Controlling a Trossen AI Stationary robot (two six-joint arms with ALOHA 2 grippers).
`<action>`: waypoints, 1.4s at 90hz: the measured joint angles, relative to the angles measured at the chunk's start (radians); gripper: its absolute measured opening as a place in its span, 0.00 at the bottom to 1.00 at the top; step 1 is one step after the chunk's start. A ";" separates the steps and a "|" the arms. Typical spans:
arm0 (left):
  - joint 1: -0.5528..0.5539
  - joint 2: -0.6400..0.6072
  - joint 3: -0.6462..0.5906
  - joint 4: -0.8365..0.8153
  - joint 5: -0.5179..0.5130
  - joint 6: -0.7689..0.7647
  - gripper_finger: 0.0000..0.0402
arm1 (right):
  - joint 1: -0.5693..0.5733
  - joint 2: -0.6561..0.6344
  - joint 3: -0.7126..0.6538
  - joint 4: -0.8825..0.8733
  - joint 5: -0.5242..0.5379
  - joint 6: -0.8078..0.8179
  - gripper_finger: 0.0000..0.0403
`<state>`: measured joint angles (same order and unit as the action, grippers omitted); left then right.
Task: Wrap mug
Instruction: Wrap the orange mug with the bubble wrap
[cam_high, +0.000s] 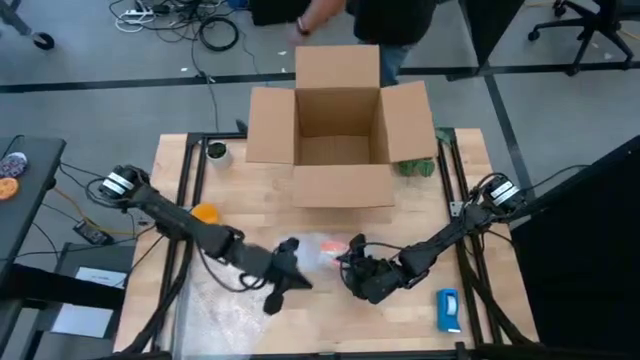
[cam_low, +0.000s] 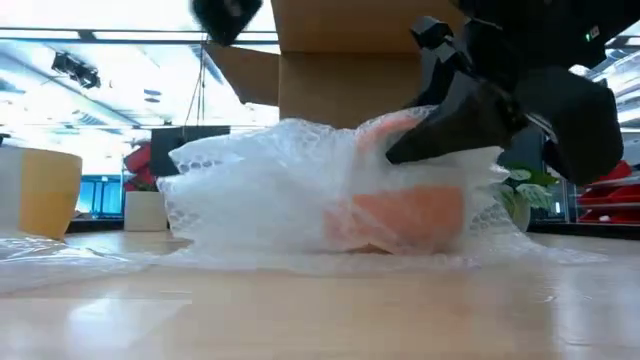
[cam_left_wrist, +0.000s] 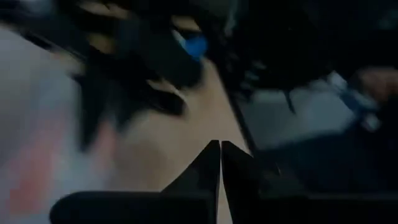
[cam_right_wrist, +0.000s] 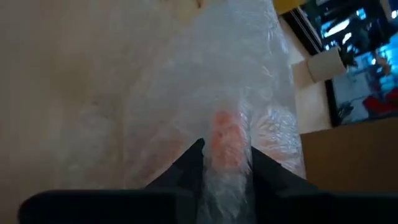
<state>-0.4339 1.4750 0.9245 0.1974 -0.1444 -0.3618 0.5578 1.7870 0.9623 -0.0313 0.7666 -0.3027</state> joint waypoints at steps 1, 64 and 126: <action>0.008 0.004 0.000 0.004 -0.001 0.000 0.00 | -0.001 0.003 0.000 0.002 0.000 -0.008 0.13; 0.209 0.336 0.000 0.087 0.085 0.046 0.00 | -0.002 0.074 -0.002 0.103 -0.131 0.157 0.47; 0.159 0.382 0.000 0.106 0.014 0.109 0.00 | -0.149 -0.216 0.001 -0.101 -0.163 0.394 0.62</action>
<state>-0.2754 1.8573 0.9245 0.3033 -0.1299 -0.2529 0.4090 1.5713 0.9630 -0.1322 0.6033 0.0914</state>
